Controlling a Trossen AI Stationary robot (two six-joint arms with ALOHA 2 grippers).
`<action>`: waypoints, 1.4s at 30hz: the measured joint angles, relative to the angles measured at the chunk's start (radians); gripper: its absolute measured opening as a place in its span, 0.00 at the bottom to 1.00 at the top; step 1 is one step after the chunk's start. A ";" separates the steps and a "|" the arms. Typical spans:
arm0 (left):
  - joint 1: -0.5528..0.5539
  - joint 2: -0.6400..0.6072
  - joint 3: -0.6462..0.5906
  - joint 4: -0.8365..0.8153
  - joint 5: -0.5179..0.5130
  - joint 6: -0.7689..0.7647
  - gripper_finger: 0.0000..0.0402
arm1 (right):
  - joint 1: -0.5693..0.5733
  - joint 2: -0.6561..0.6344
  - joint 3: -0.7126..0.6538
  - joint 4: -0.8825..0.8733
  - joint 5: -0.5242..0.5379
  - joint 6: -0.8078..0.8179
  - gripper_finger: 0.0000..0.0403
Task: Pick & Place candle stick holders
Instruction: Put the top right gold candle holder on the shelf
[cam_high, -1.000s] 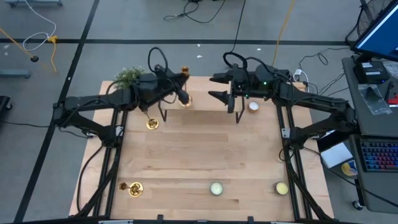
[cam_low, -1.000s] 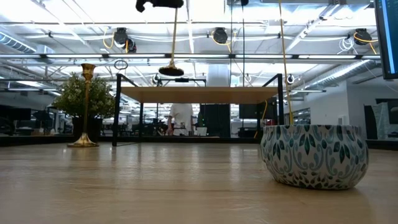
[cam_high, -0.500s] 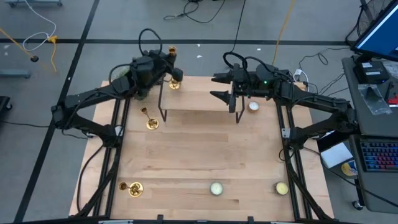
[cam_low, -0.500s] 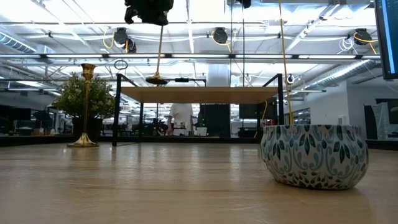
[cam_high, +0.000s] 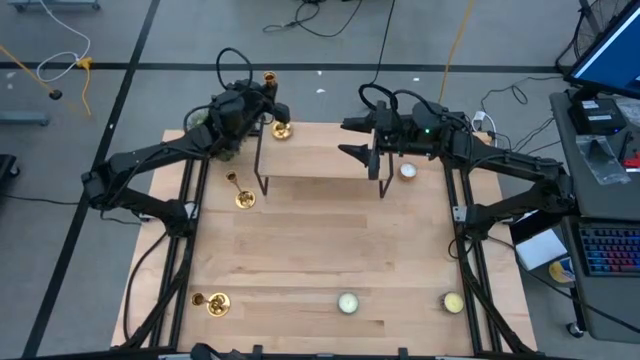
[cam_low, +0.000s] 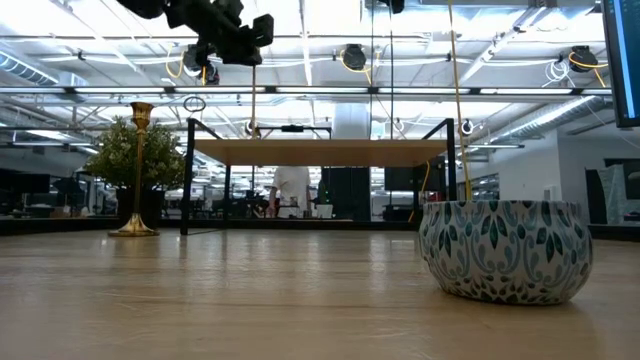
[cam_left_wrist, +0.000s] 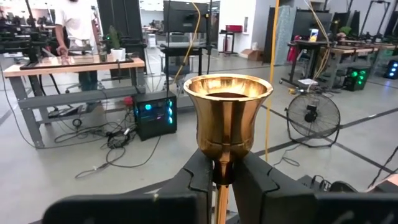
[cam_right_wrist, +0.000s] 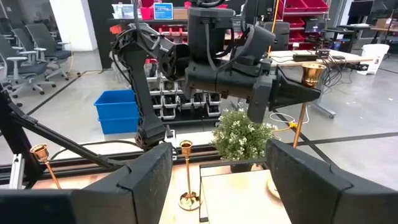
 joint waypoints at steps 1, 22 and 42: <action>0.003 0.000 0.000 0.002 0.001 0.000 0.09 | 0.000 0.000 0.000 0.000 0.000 0.000 0.62; 0.002 0.000 0.000 -0.063 0.003 0.001 0.20 | -0.019 0.000 0.000 0.000 0.000 0.007 0.62; 0.002 0.000 0.000 -0.061 0.000 0.001 0.21 | -0.019 0.000 0.001 0.000 0.000 0.026 0.62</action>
